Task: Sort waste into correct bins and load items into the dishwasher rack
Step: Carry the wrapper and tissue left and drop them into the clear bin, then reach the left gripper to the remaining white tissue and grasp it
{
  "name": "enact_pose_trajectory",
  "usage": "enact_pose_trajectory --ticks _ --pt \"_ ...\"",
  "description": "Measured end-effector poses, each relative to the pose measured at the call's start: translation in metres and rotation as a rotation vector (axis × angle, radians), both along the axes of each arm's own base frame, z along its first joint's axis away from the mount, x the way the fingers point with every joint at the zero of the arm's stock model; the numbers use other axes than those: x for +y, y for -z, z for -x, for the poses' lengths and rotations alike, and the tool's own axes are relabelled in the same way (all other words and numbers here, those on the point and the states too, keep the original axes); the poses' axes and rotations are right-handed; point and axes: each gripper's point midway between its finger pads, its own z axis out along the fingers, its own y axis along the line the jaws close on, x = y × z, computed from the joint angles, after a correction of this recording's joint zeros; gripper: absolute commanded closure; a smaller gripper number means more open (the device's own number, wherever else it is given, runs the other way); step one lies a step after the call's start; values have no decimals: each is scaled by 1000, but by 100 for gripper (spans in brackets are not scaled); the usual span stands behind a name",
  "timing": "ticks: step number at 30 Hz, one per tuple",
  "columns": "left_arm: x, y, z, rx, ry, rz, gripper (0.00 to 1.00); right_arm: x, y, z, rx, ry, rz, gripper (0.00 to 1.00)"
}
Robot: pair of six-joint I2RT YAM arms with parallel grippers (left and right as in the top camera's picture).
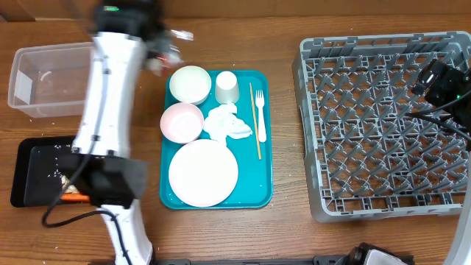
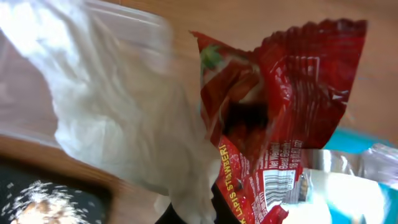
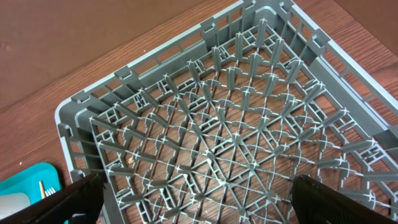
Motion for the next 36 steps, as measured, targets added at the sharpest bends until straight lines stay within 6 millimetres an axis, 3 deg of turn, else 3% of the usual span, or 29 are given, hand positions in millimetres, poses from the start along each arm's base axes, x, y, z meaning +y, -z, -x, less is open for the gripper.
enact_pose_trajectory --ticks 2,6,7,9,10,13,16,22,27,32,36 --pt "40 -1 -4 -28 -105 21 96 0 0 0 0 0 0 0" --pt "100 3 0 -50 -254 69 92 0 0 0 0 0 0 0" --pt "113 4 3 -53 -284 81 80 0 0 0 0 0 0 0" --pt "136 6 8 -57 -342 105 45 0 0 0 0 0 0 0" --pt "147 7 12 -53 -363 113 2 0 0 0 0 0 0 0" --pt "168 15 18 -40 -410 130 0 0 0 0 0 0 0 0" --pt "175 23 18 -26 -428 142 0 0 0 0 -1 0 0 0" --pt "168 32 17 -1 -399 185 0 0 0 0 0 0 0 0" --pt "137 34 14 21 -255 316 0 0 0 0 -1 0 1 0" --pt "87 33 22 84 -73 492 1 0 0 0 0 0 0 0" --pt "29 34 37 178 95 570 3 0 0 0 0 0 0 0"
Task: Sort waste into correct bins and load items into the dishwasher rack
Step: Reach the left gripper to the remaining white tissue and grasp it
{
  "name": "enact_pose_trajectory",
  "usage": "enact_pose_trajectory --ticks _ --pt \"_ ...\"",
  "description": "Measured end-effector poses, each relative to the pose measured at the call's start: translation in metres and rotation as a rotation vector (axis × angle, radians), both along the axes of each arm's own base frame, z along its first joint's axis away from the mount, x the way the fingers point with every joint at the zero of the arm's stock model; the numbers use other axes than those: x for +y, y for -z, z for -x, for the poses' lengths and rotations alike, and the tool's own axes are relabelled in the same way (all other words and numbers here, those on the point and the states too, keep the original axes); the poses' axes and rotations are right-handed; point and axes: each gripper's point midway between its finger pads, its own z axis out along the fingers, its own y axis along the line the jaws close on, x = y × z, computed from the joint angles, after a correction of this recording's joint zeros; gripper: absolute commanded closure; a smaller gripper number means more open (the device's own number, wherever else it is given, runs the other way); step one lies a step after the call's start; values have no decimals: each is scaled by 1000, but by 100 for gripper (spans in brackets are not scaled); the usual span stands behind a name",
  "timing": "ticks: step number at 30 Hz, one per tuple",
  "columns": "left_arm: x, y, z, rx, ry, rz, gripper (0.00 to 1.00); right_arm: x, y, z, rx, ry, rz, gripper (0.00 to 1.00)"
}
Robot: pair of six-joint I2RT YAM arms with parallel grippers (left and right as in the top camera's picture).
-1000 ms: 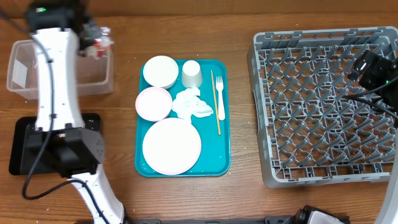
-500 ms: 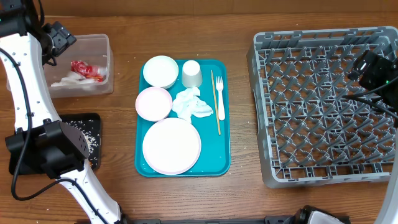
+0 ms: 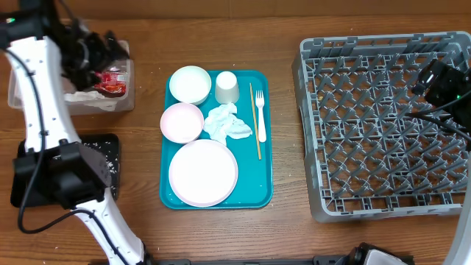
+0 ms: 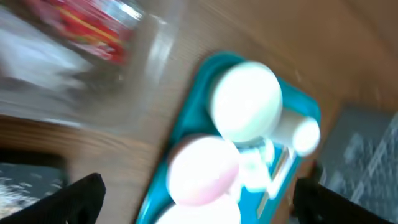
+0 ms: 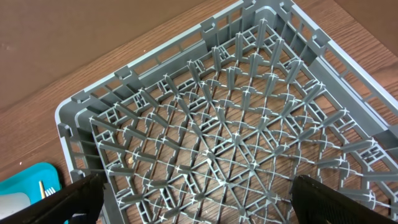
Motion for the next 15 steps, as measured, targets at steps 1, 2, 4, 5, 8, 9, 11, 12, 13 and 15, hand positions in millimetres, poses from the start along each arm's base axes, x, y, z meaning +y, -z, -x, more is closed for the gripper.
enact_pose_trajectory --ticks 1,2,4,5,8,9,11,12,13,15 --pt "-13 0 3 10 40 9 3 0 0 0 0 0 0 0" --pt "-32 0 7 18 95 18 3 0 0 0 0 0 0 0" --pt "-69 1 14 30 210 20 5 0 0 0 -1 0 0 0" --pt "-82 1 17 34 248 17 7 0 0 0 0 0 0 0" --pt "-128 5 29 43 388 -35 9 0 0 0 0 0 0 0" --pt "-143 7 33 48 431 -66 9 0 0 0 0 -1 0 0" --pt "-170 11 43 58 503 -138 9 0 0 0 0 -1 0 0" --pt "-182 14 49 64 529 -179 9 0 0 0 0 -1 1 0" --pt "-192 16 54 68 551 -215 9 0 0 0 0 0 0 0" --pt "-212 22 65 82 592 -273 8 0 0 0 0 0 0 0"
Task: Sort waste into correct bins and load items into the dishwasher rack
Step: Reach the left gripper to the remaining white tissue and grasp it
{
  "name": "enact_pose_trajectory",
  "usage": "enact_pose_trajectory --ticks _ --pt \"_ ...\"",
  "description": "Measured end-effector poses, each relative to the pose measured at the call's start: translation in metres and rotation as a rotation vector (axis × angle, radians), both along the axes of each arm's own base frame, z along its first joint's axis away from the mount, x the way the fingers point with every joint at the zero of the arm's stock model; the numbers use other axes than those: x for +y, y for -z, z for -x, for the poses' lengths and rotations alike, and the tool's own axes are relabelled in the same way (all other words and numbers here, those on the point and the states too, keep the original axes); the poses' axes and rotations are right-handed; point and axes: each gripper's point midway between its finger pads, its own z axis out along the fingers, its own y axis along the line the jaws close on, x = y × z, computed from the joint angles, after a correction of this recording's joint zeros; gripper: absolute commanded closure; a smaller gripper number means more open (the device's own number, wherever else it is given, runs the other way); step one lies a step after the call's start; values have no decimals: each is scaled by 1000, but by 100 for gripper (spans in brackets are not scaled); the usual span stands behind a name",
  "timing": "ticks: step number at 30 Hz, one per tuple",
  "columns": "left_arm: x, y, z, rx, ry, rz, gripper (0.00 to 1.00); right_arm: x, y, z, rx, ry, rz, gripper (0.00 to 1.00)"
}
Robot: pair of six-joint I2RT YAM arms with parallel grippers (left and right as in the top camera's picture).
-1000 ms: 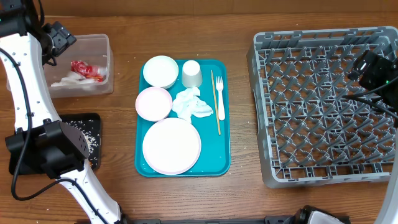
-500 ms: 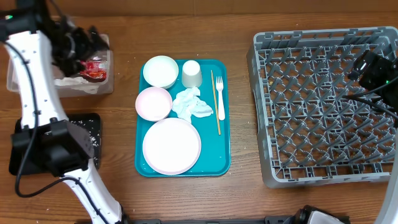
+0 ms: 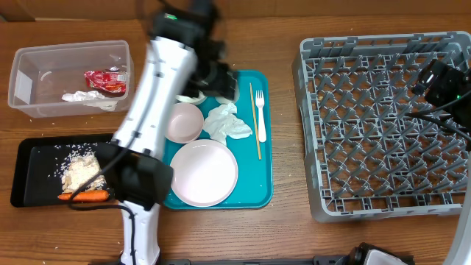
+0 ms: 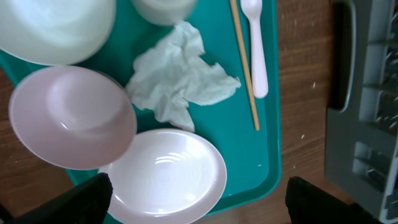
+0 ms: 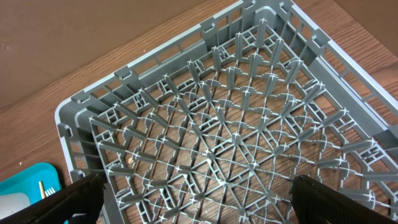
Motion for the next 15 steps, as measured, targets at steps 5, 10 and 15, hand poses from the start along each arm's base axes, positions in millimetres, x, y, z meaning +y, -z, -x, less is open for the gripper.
enact_pose_trajectory --ticks 5,10,15 --pt "-39 30 20 1 72 -93 15 0 0 0 0 0 0 0" --pt "-43 75 25 9 59 -169 26 0 0 0 0 0 0 0" --pt "-35 109 16 -26 18 -218 31 0 0 0 0 0 -1 0"
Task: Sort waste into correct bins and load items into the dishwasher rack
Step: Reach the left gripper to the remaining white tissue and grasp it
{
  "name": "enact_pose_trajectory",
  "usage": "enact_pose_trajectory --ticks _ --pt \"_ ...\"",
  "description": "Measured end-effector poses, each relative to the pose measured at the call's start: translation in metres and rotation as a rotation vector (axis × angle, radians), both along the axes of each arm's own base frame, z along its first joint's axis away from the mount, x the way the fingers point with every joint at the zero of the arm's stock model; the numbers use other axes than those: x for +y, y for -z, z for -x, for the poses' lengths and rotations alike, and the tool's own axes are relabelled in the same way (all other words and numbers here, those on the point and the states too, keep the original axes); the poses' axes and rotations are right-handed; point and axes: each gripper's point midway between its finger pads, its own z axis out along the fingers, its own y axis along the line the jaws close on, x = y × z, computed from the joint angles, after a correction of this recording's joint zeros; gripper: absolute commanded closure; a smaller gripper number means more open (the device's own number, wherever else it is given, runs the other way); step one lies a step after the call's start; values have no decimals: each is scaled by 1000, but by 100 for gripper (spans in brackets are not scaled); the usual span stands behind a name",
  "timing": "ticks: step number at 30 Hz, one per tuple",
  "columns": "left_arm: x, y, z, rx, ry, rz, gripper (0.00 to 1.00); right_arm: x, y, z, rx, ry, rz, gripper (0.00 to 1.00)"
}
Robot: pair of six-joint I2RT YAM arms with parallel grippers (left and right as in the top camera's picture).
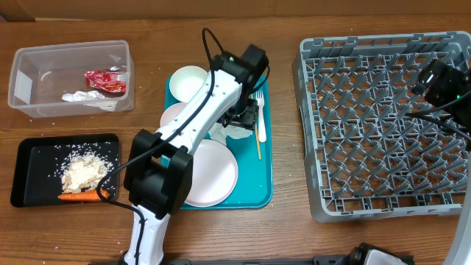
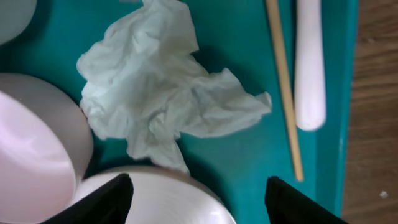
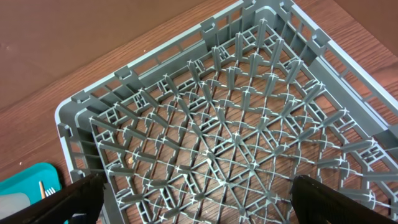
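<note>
A crumpled white napkin (image 2: pixel 161 99) lies on the teal tray (image 1: pixel 257 184) between the pink bowl (image 2: pixel 37 155), the white plate (image 1: pixel 213 173), a chopstick (image 2: pixel 285 93) and a white fork (image 2: pixel 309 68). My left gripper (image 2: pixel 199 202) hangs low over the napkin's near edge, open, with nothing between its fingers. A white bowl (image 1: pixel 185 81) sits at the tray's far left. The cup is hidden under the left arm. My right gripper (image 3: pixel 199 199) is open and empty above the grey dishwasher rack (image 1: pixel 383 125).
A clear bin (image 1: pixel 70 77) at the far left holds a red wrapper (image 1: pixel 104 79) and a white tissue (image 1: pixel 85 97). Below it a black tray (image 1: pixel 29 158) carries rice and a carrot. Bare wood lies between tray and rack.
My left gripper was higher over the tray with bowls, plate and fork all in view. Now it is much closer to the napkin. The right arm has not moved.
My left gripper held a red wrapper and a white tissue near the clear bin. Then both lay in the bin and the gripper was open beside it. It then stood above the teal tray, and now sits low over the crumpled napkin.
</note>
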Motion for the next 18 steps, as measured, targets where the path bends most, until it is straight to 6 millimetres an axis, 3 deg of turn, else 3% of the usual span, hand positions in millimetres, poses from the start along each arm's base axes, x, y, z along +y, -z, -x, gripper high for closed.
enact_pose_trajectory --ticks 9,14,17,18 --pt "-3 35 -18 -96 -20 12 27 0 0 0 0 0 1 0" --pt "1 52 -18 -114 -26 3 23 0 0 0 0 0 0 0" --pt "3 61 -17 -121 -27 -5 25 0 0 0 0 0 0 0" --pt "4 63 -17 -122 -27 -6 29 0 0 0 1 0 0 0"
